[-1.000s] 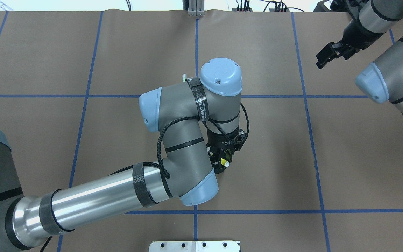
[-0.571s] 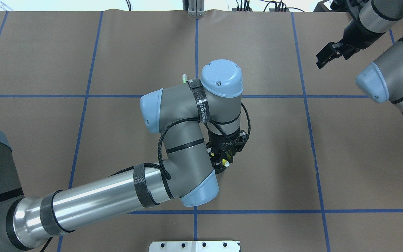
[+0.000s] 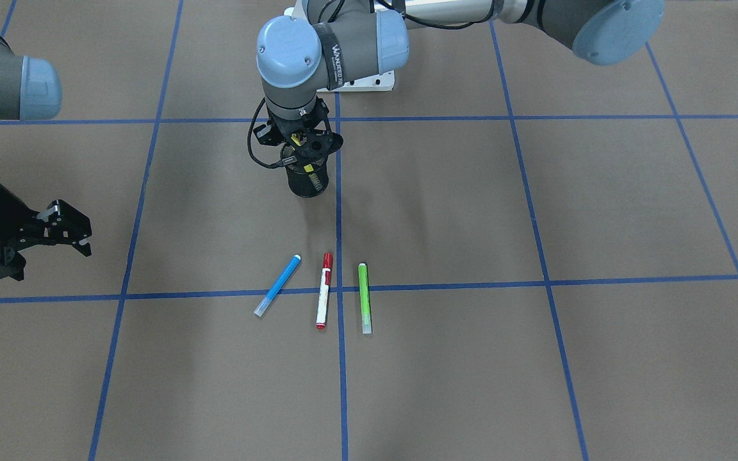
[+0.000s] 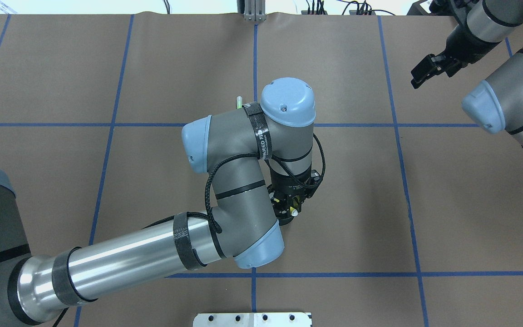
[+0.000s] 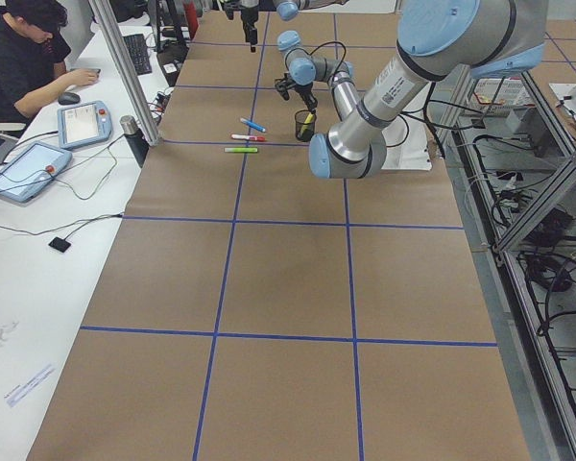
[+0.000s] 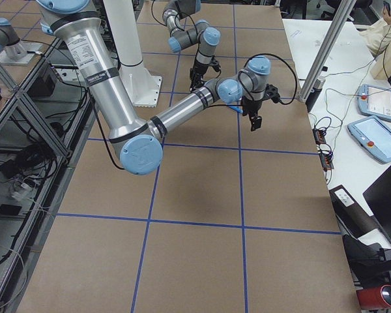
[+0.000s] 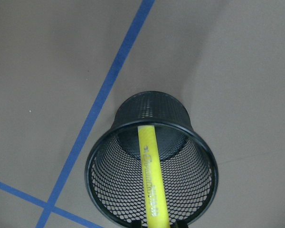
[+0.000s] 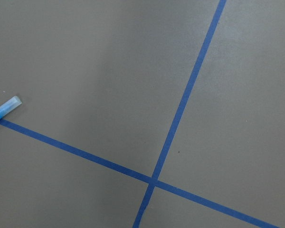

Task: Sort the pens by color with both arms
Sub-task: 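Lower the left gripper into the cup and grasp the yellow highlighter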

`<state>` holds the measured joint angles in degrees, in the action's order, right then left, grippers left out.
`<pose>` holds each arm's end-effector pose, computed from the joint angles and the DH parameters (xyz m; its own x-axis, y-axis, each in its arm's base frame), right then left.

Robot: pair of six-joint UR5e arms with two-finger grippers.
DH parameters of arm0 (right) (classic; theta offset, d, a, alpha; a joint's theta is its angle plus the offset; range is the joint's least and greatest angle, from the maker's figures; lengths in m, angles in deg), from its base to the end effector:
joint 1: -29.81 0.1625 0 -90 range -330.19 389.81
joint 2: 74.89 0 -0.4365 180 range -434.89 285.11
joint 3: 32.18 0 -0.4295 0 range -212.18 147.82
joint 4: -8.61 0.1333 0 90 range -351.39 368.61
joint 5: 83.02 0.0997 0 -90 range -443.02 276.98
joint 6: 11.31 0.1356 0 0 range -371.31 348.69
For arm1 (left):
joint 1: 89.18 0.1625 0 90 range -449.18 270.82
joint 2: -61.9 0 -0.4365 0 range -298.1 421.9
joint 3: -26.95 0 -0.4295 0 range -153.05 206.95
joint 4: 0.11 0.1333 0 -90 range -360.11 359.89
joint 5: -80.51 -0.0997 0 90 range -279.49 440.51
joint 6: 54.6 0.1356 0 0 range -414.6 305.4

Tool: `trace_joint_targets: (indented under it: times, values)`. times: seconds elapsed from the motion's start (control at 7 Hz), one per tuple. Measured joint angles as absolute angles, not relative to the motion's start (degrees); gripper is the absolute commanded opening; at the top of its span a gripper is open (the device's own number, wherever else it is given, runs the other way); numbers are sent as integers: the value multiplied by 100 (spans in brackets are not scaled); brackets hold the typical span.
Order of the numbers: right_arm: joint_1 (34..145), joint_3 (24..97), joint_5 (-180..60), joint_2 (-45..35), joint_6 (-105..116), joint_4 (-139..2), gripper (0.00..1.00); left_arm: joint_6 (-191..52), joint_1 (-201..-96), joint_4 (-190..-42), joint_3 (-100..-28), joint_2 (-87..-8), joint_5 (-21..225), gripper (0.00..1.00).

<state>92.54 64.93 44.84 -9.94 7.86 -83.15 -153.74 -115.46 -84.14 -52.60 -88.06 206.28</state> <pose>-0.2710 -0.6350 0.3712 0.6582 -0.3507 0.6662 0.1896 0.9336 0.3041 0.6977 -0.4048 0.0654 0.6420 -0.4608 -0.6128 0.1015 0.8433 -0.5278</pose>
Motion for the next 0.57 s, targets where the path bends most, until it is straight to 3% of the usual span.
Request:
trace_joint_targets:
  times: [0.57]
  values:
    - [9259,6482,4479,-994,787,-8312,99,-15374,-11547,-8388,-5339,-8811,20638,23]
